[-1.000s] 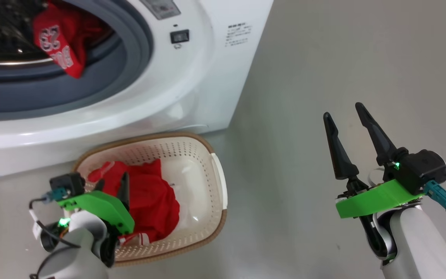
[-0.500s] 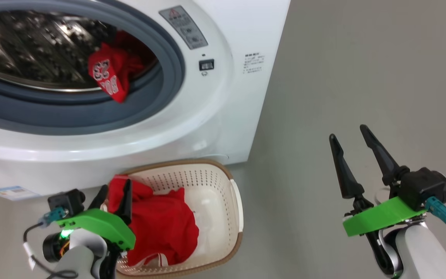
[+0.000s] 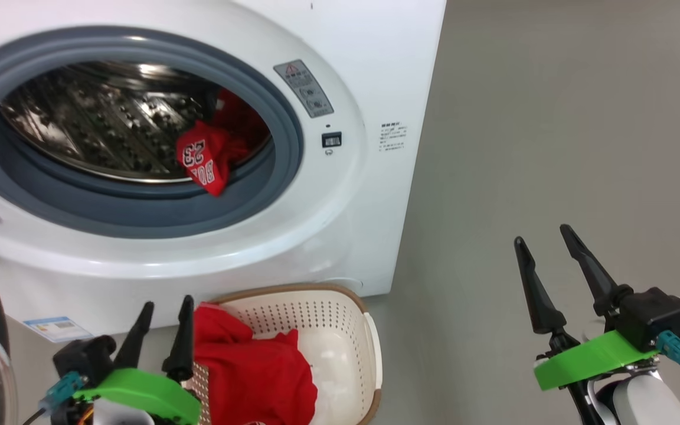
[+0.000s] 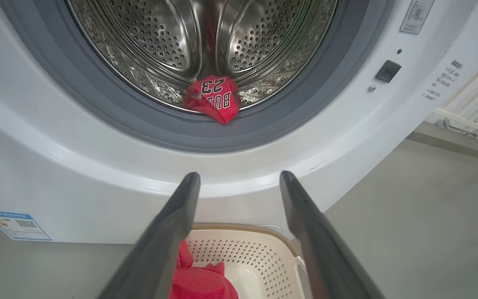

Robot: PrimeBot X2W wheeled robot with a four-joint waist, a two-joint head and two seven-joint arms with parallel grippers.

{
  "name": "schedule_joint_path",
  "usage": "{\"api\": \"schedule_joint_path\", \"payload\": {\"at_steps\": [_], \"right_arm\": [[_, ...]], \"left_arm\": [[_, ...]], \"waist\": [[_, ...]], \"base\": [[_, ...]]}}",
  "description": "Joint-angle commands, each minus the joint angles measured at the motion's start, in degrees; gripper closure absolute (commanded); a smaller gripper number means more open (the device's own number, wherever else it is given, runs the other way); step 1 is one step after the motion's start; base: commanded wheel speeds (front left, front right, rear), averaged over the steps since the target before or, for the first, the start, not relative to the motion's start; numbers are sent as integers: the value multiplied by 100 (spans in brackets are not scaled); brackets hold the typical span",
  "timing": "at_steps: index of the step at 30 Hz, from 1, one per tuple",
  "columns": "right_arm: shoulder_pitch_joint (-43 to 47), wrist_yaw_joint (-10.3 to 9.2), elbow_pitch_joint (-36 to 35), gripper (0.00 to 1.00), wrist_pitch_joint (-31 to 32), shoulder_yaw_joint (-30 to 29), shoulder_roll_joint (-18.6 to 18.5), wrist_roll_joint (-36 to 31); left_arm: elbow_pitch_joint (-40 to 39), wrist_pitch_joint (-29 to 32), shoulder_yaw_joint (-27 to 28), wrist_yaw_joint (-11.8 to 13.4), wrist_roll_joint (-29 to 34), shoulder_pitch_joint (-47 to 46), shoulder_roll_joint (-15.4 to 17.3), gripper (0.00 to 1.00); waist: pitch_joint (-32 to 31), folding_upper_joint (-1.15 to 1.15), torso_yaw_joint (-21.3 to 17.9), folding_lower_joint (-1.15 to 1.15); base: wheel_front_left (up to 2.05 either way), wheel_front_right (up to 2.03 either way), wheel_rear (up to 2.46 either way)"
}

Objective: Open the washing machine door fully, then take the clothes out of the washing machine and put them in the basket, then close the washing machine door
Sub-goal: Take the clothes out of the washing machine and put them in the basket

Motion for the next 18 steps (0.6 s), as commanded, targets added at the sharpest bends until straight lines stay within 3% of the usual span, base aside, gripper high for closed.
{"api": "schedule_joint_path", "payload": {"at_steps": [1,9,18], "right_arm": [[11,37,-157,0,-37,97,-38,-15],[245,37,-179,0,-37,48,-30,-21],[545,37,-271,0,-37,-133,-74,7]], "left_arm": [[-273,-69,256,23,107,52,115,0],[-1430,-70,801,96,674,776,26,0],[-2074,-70,1093,17,1010,1405,-39,0]], "waist": [[-166,0,55,0],[-544,0,41,0],[-829,0,30,0]], "base": [[0,0,0],[0,0,0],[0,0,0]]}}
